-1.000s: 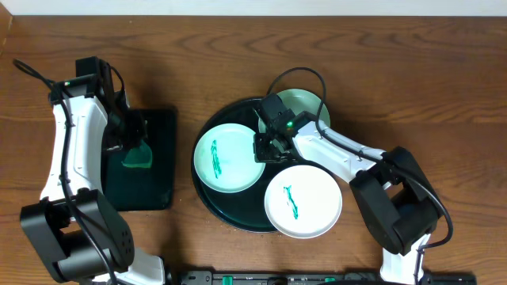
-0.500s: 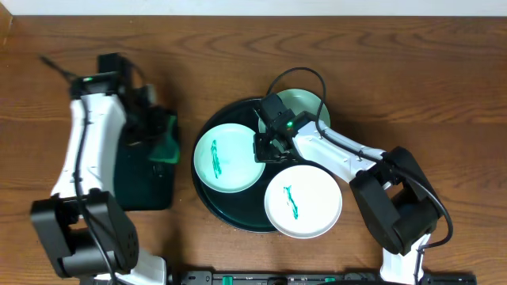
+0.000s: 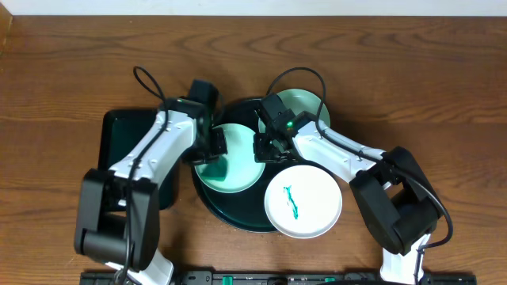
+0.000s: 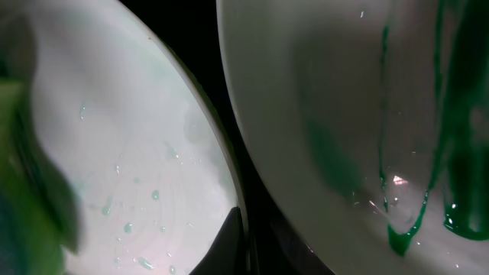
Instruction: Clean dirty plates on tray and stack at the side
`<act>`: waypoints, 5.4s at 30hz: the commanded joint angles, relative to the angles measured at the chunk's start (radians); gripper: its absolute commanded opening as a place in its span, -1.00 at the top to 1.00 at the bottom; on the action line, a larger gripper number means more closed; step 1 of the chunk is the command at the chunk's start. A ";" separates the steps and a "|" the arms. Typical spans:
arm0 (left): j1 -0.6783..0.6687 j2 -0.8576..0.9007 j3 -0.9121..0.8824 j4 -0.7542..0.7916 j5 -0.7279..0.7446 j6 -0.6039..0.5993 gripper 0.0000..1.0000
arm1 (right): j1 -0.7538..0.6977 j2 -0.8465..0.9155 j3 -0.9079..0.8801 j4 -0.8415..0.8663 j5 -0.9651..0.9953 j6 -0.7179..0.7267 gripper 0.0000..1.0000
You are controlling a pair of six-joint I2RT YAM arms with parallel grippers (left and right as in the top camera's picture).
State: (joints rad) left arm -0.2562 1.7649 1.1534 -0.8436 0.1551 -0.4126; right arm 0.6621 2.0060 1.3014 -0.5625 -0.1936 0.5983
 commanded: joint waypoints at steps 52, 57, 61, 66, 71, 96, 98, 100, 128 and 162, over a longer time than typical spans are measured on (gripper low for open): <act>0.199 -0.127 0.317 -0.192 0.114 0.243 0.85 | -0.002 0.020 0.020 -0.004 -0.111 -0.055 0.98; 0.358 -0.222 0.323 -0.242 -0.048 0.240 0.85 | 0.002 -0.005 0.032 -0.002 -0.110 -0.105 0.97; 0.469 -0.228 0.322 -0.259 -0.067 0.240 0.86 | 0.018 -0.050 0.042 -0.015 -0.028 -0.137 0.98; 0.562 -0.212 0.322 -0.261 -0.067 0.240 0.86 | 0.056 -0.134 0.042 -0.025 0.157 -0.200 0.97; 0.583 -0.209 0.320 -0.263 -0.067 0.240 0.85 | 0.128 -0.208 0.042 -0.039 0.424 -0.270 0.98; 0.583 -0.209 0.320 -0.264 -0.067 0.240 0.85 | 0.480 -0.308 0.042 0.011 1.437 -0.560 0.98; 0.583 -0.209 0.320 -0.263 -0.067 0.240 0.85 | 0.467 -0.308 0.042 0.010 1.307 -0.531 0.98; 0.583 -0.209 0.320 -0.264 -0.067 0.240 0.86 | 0.448 -0.308 0.042 0.012 1.152 -0.482 0.98; 0.583 -0.209 0.320 -0.296 -0.066 0.240 0.86 | -0.828 -0.611 0.000 -0.394 -0.005 -0.362 0.98; 0.580 -0.209 0.320 -0.277 -0.066 0.240 0.86 | -0.927 -0.389 -0.129 -0.203 -0.099 -0.520 0.28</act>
State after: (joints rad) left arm 0.3252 1.5505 1.4658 -1.1210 0.0978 -0.1825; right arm -0.2745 1.6650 1.0538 -0.7177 -0.2192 0.1513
